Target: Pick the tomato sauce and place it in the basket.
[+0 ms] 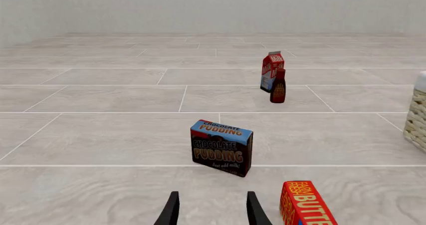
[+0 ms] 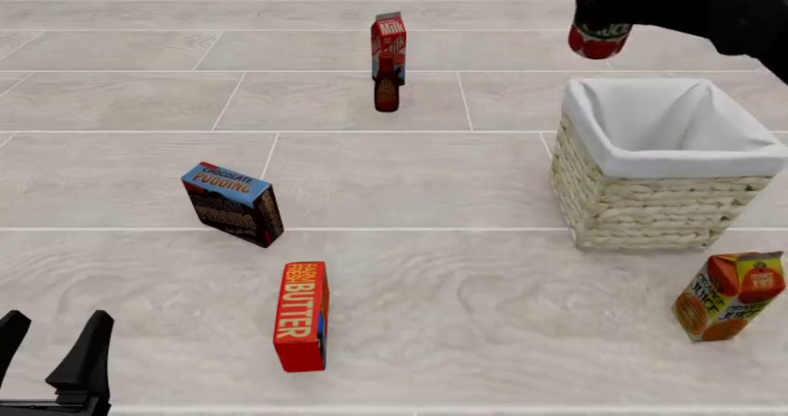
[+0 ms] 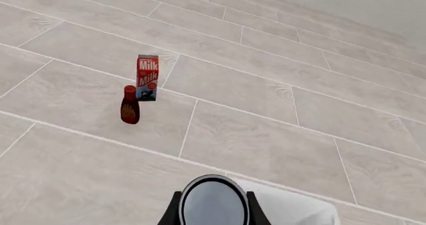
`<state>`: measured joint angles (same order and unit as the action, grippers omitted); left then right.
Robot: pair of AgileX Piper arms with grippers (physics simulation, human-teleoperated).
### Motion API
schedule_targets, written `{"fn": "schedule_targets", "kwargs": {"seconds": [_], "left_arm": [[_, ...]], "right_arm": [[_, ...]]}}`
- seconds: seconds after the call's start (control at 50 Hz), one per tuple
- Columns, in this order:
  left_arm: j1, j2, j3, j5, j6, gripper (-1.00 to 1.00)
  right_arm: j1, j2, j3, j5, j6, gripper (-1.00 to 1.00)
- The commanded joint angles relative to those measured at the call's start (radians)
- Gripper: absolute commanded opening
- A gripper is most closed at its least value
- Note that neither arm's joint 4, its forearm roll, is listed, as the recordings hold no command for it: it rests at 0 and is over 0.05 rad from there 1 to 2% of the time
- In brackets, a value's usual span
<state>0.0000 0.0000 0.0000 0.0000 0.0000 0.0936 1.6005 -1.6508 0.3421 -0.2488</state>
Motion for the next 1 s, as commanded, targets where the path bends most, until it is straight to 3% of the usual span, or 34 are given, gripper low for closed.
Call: {"fn": "schedule_targets", "kwargs": {"seconds": [0.02, 1.0], "left_arm": [[0.000, 0.000, 0.000, 0.000, 0.000, 1.00], [0.000, 0.000, 0.000, 0.000, 0.000, 1.00]], "right_arm": [[-0.054, 0.005, 0.007, -0.021, 0.036, -1.00], [-0.233, 0.141, 0.084, -0.160, 0.046, -1.00]]}}
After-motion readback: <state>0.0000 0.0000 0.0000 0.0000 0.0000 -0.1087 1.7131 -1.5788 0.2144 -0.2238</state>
